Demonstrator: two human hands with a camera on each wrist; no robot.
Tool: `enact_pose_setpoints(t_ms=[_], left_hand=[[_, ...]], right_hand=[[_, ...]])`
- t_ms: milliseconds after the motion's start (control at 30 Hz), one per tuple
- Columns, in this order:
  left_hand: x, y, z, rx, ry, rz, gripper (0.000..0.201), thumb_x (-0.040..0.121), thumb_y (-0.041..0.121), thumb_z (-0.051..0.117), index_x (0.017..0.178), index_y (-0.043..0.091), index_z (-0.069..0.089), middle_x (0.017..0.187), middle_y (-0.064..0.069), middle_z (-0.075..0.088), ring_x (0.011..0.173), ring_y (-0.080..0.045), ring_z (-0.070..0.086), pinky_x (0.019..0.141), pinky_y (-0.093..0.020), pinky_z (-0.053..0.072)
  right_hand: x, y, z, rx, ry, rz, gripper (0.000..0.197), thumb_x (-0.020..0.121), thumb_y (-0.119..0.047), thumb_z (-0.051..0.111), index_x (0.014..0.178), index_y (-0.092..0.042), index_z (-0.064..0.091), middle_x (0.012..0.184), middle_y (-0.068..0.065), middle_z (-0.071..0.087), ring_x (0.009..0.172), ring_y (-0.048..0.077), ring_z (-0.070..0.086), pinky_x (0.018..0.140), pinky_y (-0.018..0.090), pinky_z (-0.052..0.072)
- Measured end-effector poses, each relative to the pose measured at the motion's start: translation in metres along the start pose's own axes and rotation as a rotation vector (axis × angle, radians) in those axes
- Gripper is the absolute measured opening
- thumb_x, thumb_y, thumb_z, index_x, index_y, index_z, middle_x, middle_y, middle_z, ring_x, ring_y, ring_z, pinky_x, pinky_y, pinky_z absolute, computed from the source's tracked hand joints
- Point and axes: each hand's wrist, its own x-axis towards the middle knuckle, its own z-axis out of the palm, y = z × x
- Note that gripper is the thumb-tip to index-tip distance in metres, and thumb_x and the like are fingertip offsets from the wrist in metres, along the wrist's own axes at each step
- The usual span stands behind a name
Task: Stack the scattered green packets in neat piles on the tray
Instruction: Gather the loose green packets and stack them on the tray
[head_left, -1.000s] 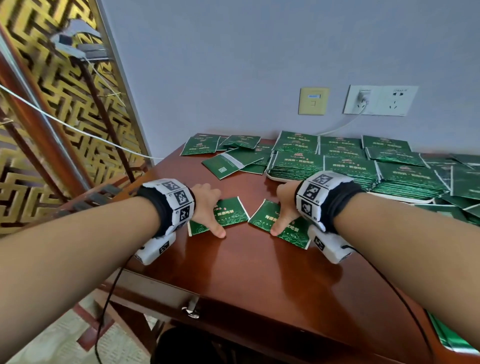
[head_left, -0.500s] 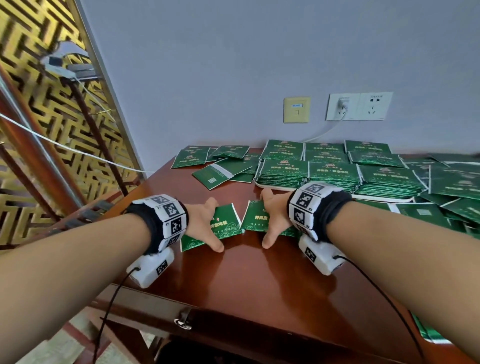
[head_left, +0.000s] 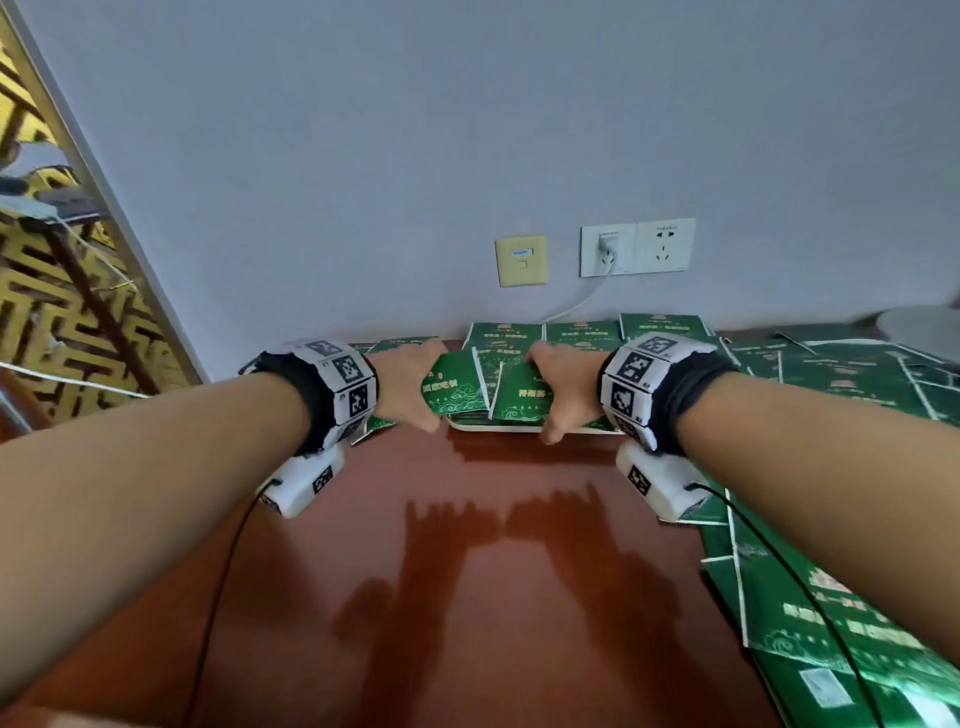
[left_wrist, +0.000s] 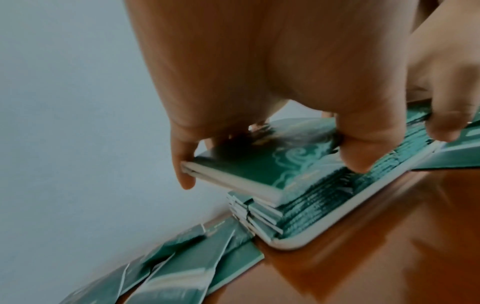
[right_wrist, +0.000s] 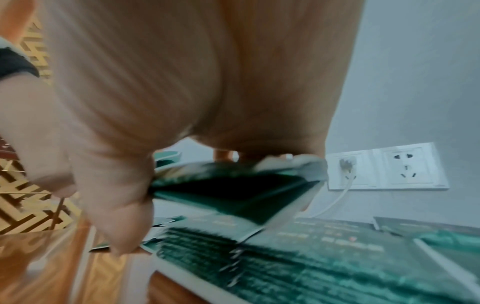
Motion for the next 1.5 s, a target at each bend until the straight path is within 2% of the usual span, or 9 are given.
enact_pose_setpoints(t_ms=[200,467,733,900,1033,1167,1333,1433,1500], left_hand=[[0.069,0.016,-0.021,0.042,0.021,0.046,0.059,0.075,0.024,0.075,0.121,0.009,0.042,0.107,-0.01,0.059,0.093,-0.026,0.059,0.078,-0.037,0.052],[0.164,0.007,-0.026,0.113,-0.037,0.044,0.071,0.071,0.033,0.078,0.128,0.012,0.041,0.112,-0.007,0.06,0.098,-0.023,0.06,0.087,-0.04,0.052],[0.233,0.007,-0.028,0.163,-0.103,0.06,0.081,0.075,0.031,0.079,0.141,0.015,0.035,0.131,-0.004,0.053,0.113,-0.022,0.054,0.096,-0.032,0.043],[0.249,0.006,-0.018,0.184,-0.126,0.074,0.088,0.074,0.035,0.079,0.146,0.021,0.03,0.142,-0.005,0.045,0.122,-0.023,0.049,0.097,-0.03,0.039],[0.251,0.003,-0.015,0.129,-0.148,0.095,0.08,0.077,0.034,0.077,0.144,0.03,0.035,0.143,-0.002,0.048,0.125,-0.023,0.048,0.107,-0.038,0.035],[0.249,0.002,-0.013,0.132,-0.147,0.11,0.077,0.081,0.03,0.073,0.146,0.033,0.034,0.147,0.0,0.043,0.131,-0.022,0.044,0.112,-0.041,0.029],[0.247,0.003,-0.01,0.101,-0.126,0.132,0.075,0.082,0.02,0.072,0.145,0.038,0.036,0.15,-0.001,0.039,0.133,-0.019,0.041,0.109,-0.034,0.028],[0.247,0.004,-0.011,0.105,-0.123,0.138,0.075,0.082,0.02,0.071,0.146,0.038,0.035,0.149,-0.001,0.041,0.133,-0.018,0.042,0.107,-0.031,0.029],[0.245,0.005,-0.012,0.105,-0.118,0.134,0.076,0.082,0.019,0.07,0.146,0.039,0.033,0.149,0.0,0.04,0.132,-0.018,0.042,0.106,-0.03,0.03]], right_hand=[[0.033,0.041,-0.03,-0.003,0.041,0.047,0.093,0.066,-0.03,0.085,0.138,-0.009,0.031,0.125,0.011,0.053,0.11,0.029,0.056,0.092,0.041,0.049],[0.097,0.103,-0.052,-0.053,0.004,0.116,0.084,0.073,-0.027,0.08,0.14,-0.013,0.031,0.128,0.008,0.053,0.111,0.024,0.054,0.085,0.03,0.042],[0.16,0.12,-0.043,-0.063,-0.058,0.129,0.09,0.075,-0.029,0.079,0.146,-0.011,0.026,0.14,0.009,0.046,0.124,0.026,0.048,0.097,0.035,0.041],[0.18,0.118,-0.033,-0.097,-0.067,0.137,0.091,0.077,-0.028,0.077,0.147,-0.007,0.024,0.143,0.011,0.043,0.127,0.028,0.047,0.097,0.033,0.041],[0.184,0.121,-0.032,-0.098,-0.084,0.162,0.083,0.079,-0.03,0.075,0.145,-0.009,0.031,0.139,0.011,0.049,0.118,0.028,0.055,0.082,0.027,0.042],[0.183,0.12,-0.028,-0.119,-0.053,0.127,0.077,0.083,-0.026,0.07,0.148,-0.015,0.03,0.146,0.006,0.042,0.126,0.025,0.048,0.099,0.032,0.04],[0.185,0.117,-0.025,-0.099,-0.059,0.07,0.066,0.088,-0.018,0.064,0.147,-0.018,0.034,0.146,0.002,0.043,0.121,0.021,0.052,0.097,0.027,0.041],[0.185,0.116,-0.026,-0.107,-0.047,0.055,0.061,0.09,-0.017,0.061,0.146,-0.017,0.037,0.143,0.001,0.045,0.101,0.016,0.06,0.084,0.022,0.046],[0.184,0.117,-0.026,-0.126,-0.037,0.066,0.06,0.091,-0.02,0.06,0.146,-0.017,0.036,0.144,0.002,0.045,0.114,0.019,0.055,0.092,0.026,0.044]])
